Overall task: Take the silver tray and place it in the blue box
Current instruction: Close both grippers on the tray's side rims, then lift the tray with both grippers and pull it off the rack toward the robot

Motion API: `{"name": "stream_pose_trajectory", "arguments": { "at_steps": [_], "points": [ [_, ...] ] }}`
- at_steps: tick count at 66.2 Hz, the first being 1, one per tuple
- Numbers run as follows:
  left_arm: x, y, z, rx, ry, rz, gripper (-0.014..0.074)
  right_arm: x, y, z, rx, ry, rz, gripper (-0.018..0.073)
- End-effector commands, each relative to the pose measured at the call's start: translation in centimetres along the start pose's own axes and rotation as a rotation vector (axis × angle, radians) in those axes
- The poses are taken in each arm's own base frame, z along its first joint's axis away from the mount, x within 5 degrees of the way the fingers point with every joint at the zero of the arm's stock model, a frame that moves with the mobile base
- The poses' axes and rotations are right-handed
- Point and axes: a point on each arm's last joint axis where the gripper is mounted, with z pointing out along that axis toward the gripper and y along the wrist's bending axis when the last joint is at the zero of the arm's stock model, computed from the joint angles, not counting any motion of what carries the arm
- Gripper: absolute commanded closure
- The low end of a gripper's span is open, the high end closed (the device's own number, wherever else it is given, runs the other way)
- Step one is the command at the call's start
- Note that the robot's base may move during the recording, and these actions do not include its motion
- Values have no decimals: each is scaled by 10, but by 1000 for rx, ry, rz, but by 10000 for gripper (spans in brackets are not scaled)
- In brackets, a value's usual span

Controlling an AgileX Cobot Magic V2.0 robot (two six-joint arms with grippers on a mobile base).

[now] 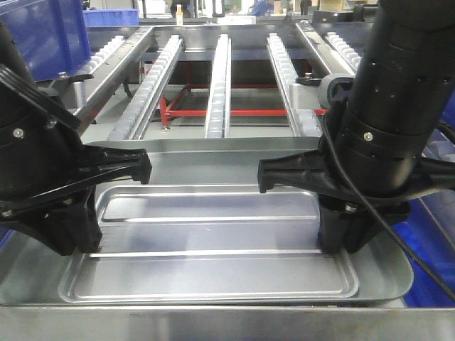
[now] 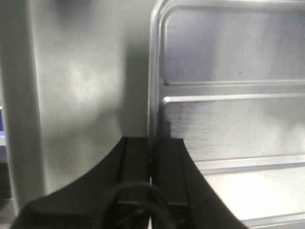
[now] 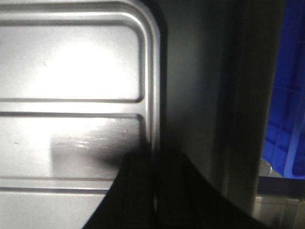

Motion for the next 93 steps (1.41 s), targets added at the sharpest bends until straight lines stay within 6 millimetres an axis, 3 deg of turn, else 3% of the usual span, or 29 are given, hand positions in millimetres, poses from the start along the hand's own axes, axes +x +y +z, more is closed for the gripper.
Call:
{"name": "stream_pose_trajectory", "arguments": {
  "at_steps": [1, 32, 40, 53, 66, 78, 93],
  "points": [
    [-9, -5, -13, 36, -62, 8, 700, -7, 3, -10, -26, -52, -23, 509],
    [-13, -8, -15, 60, -92, 8, 700, -11, 6, -13, -45, -74, -22, 509],
    [-20, -10, -31, 44, -90, 10, 700, -18, 7, -30, -21, -71, -12, 509],
    [-23, -10, -72, 59, -123, -11, 700, -23, 2, -78, -36, -122, 41, 509],
    [-3, -6, -92, 83, -130, -74, 700, 5, 6, -106, -73, -117, 57, 509],
    [30, -6, -100, 66, -85, -55, 700, 39, 17, -114, -108, -91, 37, 509],
    [49, -14, -114, 85, -76, -57, 700, 58, 23, -124, -61, -99, 3, 509]
  ]
}}
